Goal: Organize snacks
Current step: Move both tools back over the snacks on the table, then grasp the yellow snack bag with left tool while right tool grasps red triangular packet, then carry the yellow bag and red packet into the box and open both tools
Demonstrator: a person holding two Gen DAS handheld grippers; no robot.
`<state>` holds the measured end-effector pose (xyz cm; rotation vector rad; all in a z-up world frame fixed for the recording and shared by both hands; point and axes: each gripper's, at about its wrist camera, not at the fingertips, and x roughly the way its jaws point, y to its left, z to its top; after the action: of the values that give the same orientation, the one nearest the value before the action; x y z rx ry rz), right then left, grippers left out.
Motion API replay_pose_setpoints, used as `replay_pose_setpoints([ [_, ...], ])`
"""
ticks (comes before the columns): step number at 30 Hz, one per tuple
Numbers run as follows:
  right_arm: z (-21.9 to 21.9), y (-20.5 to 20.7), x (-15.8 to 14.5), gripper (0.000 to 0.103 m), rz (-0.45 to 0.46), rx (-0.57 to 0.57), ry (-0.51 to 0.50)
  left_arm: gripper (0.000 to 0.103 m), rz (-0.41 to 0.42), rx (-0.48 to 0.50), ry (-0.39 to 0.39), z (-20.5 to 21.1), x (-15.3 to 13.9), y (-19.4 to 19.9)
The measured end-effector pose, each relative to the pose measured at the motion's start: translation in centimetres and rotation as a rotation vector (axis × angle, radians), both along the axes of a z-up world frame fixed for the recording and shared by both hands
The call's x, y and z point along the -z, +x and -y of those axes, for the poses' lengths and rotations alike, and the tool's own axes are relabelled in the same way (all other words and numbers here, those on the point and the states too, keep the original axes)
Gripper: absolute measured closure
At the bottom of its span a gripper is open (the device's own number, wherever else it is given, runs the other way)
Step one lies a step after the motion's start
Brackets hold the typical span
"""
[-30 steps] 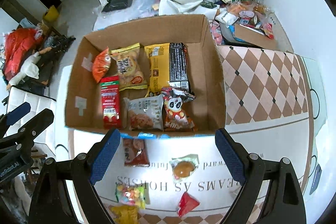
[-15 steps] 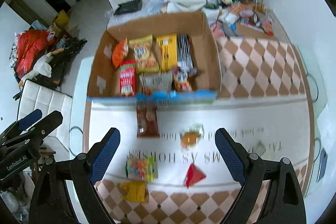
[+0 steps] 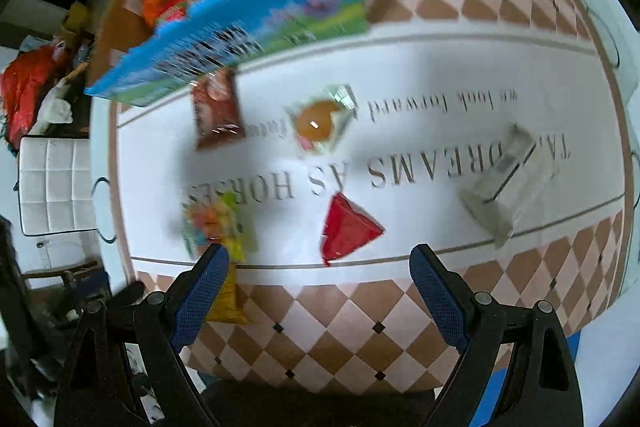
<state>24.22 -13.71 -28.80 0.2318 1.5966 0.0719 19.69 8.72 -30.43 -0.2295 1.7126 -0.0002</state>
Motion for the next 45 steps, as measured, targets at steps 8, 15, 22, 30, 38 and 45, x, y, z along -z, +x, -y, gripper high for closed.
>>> replay_pose_setpoints([
  [8, 0.9, 0.6, 6.1, 0.009, -0.117, 0.052, 0.051, 0.012, -0.12, -0.009, -0.034, 1.3, 5.1, -1.2],
  [15, 0.8, 0.6, 9.0, 0.01, -0.168, 0.088, 0.063, 0.012, -0.136, -0.006, -0.037, 2.0, 6.8, -0.8],
  [22, 1.2, 0.8, 11.3, 0.021, -0.205, 0.126, 0.073, 0.021, -0.145, 0.012, -0.046, 3.1, 7.8, -0.3],
  [30, 0.7, 0.7, 12.3, 0.06, -0.211, 0.121, 0.064, 0.052, -0.121, 0.033, -0.014, 4.6, 8.0, -0.7],
  [38, -0.7, -0.3, 11.2, 0.065, -0.17, 0.084, 0.062, 0.053, -0.065, 0.009, -0.027, 4.3, 5.8, -1.3],
  [45, -0.5, -0.7, 7.3, 0.066, -0.111, 0.055, 0.098, 0.053, 0.056, 0.004, -0.06, 4.0, -0.7, -0.4],
])
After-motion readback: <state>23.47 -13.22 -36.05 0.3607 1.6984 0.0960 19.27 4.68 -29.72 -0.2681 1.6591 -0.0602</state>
